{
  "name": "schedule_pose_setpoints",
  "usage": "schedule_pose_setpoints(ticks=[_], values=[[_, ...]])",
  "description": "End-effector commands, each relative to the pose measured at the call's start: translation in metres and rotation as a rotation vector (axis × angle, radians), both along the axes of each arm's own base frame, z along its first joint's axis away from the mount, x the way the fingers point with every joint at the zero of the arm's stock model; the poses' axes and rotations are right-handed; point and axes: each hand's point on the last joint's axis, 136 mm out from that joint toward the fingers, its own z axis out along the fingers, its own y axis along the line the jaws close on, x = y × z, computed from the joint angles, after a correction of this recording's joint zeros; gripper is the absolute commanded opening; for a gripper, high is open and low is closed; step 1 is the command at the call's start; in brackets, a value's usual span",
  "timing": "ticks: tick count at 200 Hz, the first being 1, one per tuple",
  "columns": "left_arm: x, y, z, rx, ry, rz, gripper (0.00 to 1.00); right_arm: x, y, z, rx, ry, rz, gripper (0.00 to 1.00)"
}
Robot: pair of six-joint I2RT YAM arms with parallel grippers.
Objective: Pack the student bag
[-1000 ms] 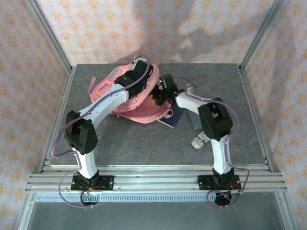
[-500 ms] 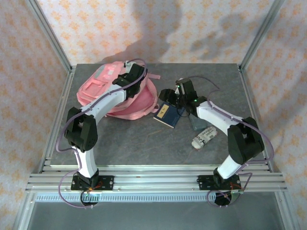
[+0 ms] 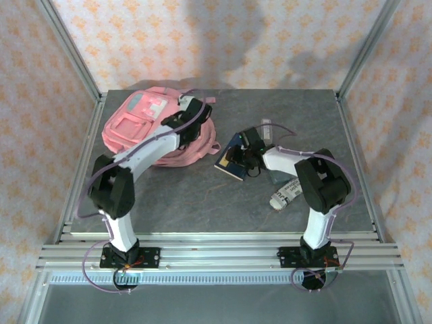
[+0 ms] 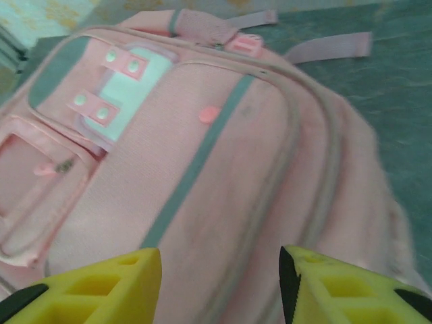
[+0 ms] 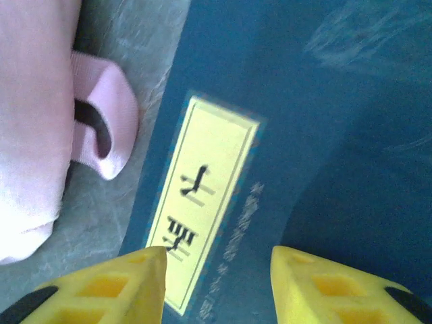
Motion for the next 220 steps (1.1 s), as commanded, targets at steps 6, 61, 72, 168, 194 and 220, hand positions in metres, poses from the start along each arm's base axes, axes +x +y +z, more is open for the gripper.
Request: schedule_pose_setpoints(ticks=[6, 61, 72, 168, 194, 220], values=[[-0.035, -0.035, -0.013, -0.236, 0.004, -0.08, 0.52, -0.059, 0.008, -0.035, -0.033, 0.118, 0.087, 0.41], [-0.097, -0.064, -0.085, -0.478, 0.113, -0.13, 0.54, -0.135, 0.02, -0.023, 0.01, 0.159, 0.237, 0.4], [-0.105, -0.069, -0.095, -0.506, 0.134, -0.141, 0.54, -0.128, 0.017, -0.002, 0.017, 0.093, 0.224, 0.43], [-0.126, -0.1, -0.138, -0.574, 0.232, -0.162, 0.55, -0.088, -0.056, 0.043, 0.043, -0.027, 0.0, 0.63], [-0.132, -0.104, -0.156, -0.55, 0.272, -0.156, 0.54, -0.089, -0.054, 0.027, 0.06, -0.003, 0.002, 0.61], [-0.141, -0.109, -0.177, -0.501, 0.33, -0.152, 0.48, -0.092, -0.048, 0.011, 0.086, 0.033, 0.011, 0.59]])
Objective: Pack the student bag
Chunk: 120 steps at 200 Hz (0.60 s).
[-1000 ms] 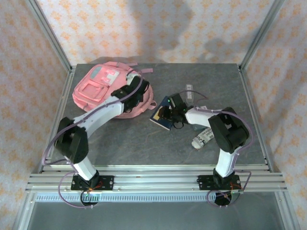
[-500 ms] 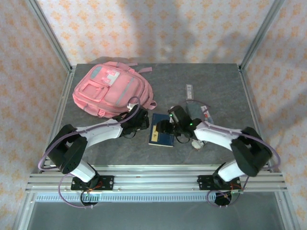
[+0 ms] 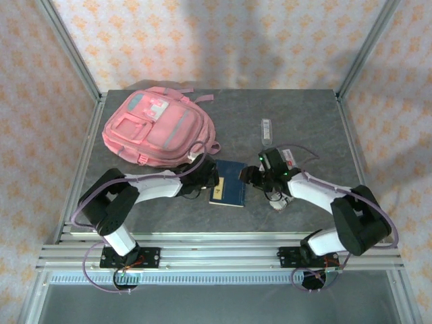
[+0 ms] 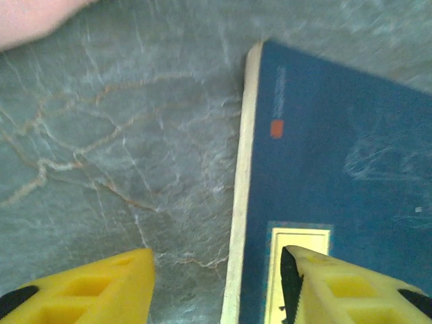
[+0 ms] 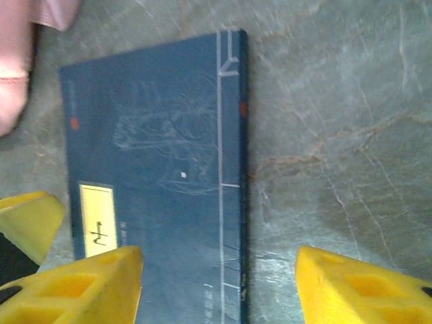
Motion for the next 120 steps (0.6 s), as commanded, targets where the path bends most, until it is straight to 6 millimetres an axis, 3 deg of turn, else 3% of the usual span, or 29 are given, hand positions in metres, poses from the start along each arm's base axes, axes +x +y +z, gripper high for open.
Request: schedule_pose_setpoints(ticks=[1, 29, 52, 80, 120], values=[[-0.008, -0.007, -0.016, 0.027, 0.041, -0.008, 0.48, 0.006, 0.012, -0.002, 0.063, -0.017, 0.014, 0.59], [-0.015, -0.014, -0.029, 0.024, 0.068, -0.024, 0.34, 0.001, 0.024, -0.011, 0.132, 0.021, 0.04, 0.57], [-0.021, -0.023, -0.036, 0.003, 0.089, -0.049, 0.18, -0.001, 0.038, -0.003, 0.217, 0.009, 0.087, 0.56], [-0.026, -0.03, -0.043, -0.006, 0.106, -0.071, 0.05, -0.005, 0.062, 0.03, 0.392, -0.058, 0.187, 0.5], [-0.03, -0.035, -0.049, -0.045, 0.118, -0.08, 0.0, -0.011, 0.072, 0.086, 0.572, -0.205, 0.25, 0.45]])
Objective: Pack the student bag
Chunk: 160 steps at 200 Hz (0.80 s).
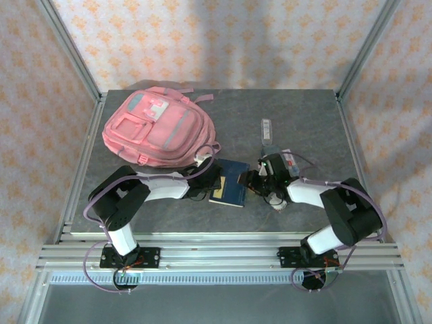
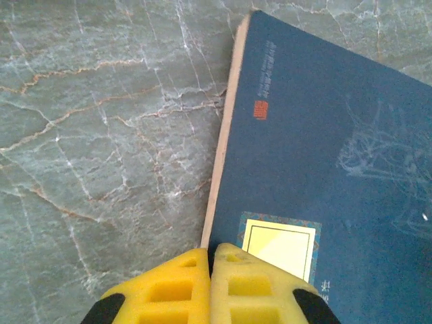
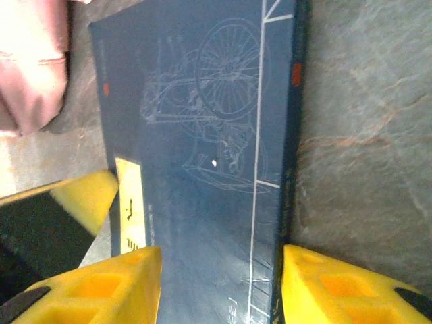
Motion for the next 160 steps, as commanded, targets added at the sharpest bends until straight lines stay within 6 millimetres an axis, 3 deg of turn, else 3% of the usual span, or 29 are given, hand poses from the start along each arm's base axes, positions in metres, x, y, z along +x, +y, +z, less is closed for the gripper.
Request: schedule_pose_setpoints(ticks=[1, 18, 43, 75, 111, 144, 154, 160], values=[[-0.034, -0.013, -0.04, -0.025, 0.146, -0.076, 0.0, -0.004, 0.049, 0.096, 0.329, -0.24, 0.185, 0.45], [-0.035, -0.013, -0.04, -0.035, 0.145, -0.079, 0.0, -0.003, 0.045, 0.106, 0.344, -0.288, 0.163, 0.45], [-0.036, -0.013, -0.04, -0.047, 0.143, -0.077, 0.0, -0.006, 0.04, 0.103, 0.373, -0.308, 0.125, 0.44], [-0.037, -0.015, -0.037, -0.08, 0.136, -0.073, 0.0, -0.001, 0.036, 0.059, 0.284, -0.194, 0.081, 0.42], [-0.036, -0.016, -0.032, -0.102, 0.118, -0.071, 0.0, -0.002, 0.04, 0.046, 0.282, -0.151, 0.098, 0.34], [-0.036, -0.013, -0.026, -0.11, 0.106, -0.059, 0.0, 0.005, 0.037, 0.045, 0.208, -0.155, 0.095, 0.06], [-0.034, -0.012, -0.018, -0.116, 0.087, -0.058, 0.09, 0.008, 0.036, 0.05, 0.178, -0.174, 0.106, 0.03], [-0.032, -0.01, -0.011, -0.12, 0.072, -0.055, 0.2, 0.009, 0.034, 0.054, 0.16, -0.187, 0.112, 0.01]])
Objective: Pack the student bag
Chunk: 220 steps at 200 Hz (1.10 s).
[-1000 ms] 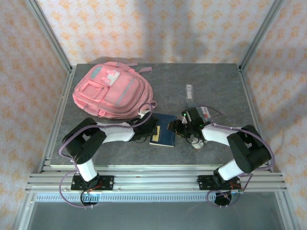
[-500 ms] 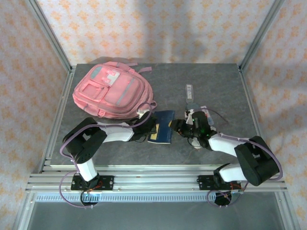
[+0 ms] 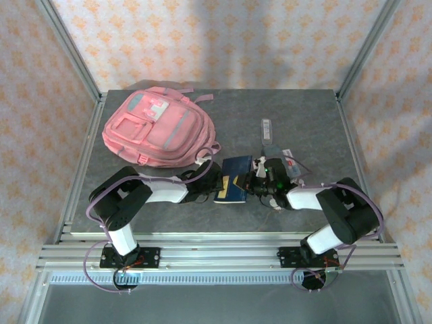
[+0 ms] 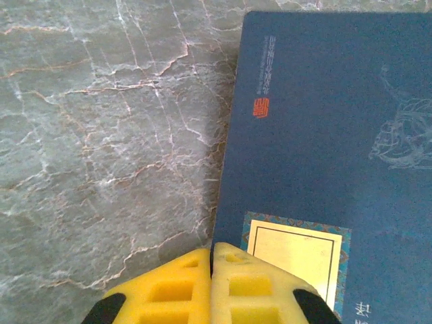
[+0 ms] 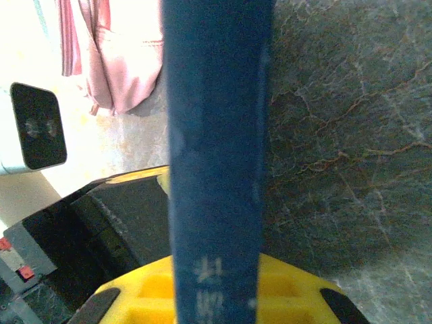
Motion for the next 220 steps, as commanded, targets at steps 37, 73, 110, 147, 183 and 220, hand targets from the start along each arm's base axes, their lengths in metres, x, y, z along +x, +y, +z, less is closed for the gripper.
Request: schedule_pose_setpoints(ticks=[37, 73, 110, 147, 183, 220], values=[[0.0, 0.036, 0.065, -0.093, -0.068, 0.003, 0.54, 0.016, 0.004, 0.077, -0.054, -0.245, 0.133, 0.0], [0.029, 0.087, 0.17, -0.197, -0.302, 0.017, 0.76, 0.0, 0.019, 0.113, -0.035, -0.316, 0.356, 0.0], [0.038, 0.102, 0.233, -0.218, -0.415, -0.137, 0.87, -0.024, 0.031, 0.138, 0.071, -0.358, 0.522, 0.0], [0.035, 0.082, 0.244, -0.209, -0.419, -0.351, 0.89, -0.063, 0.047, 0.16, 0.182, -0.402, 0.688, 0.03], [0.021, 0.06, 0.243, -0.283, -0.39, -0.532, 0.84, -0.077, 0.053, 0.166, 0.201, -0.421, 0.74, 0.02], [-0.001, 0.051, 0.242, -0.346, -0.373, -0.644, 0.8, -0.086, 0.054, 0.173, 0.253, -0.435, 0.788, 0.01]])
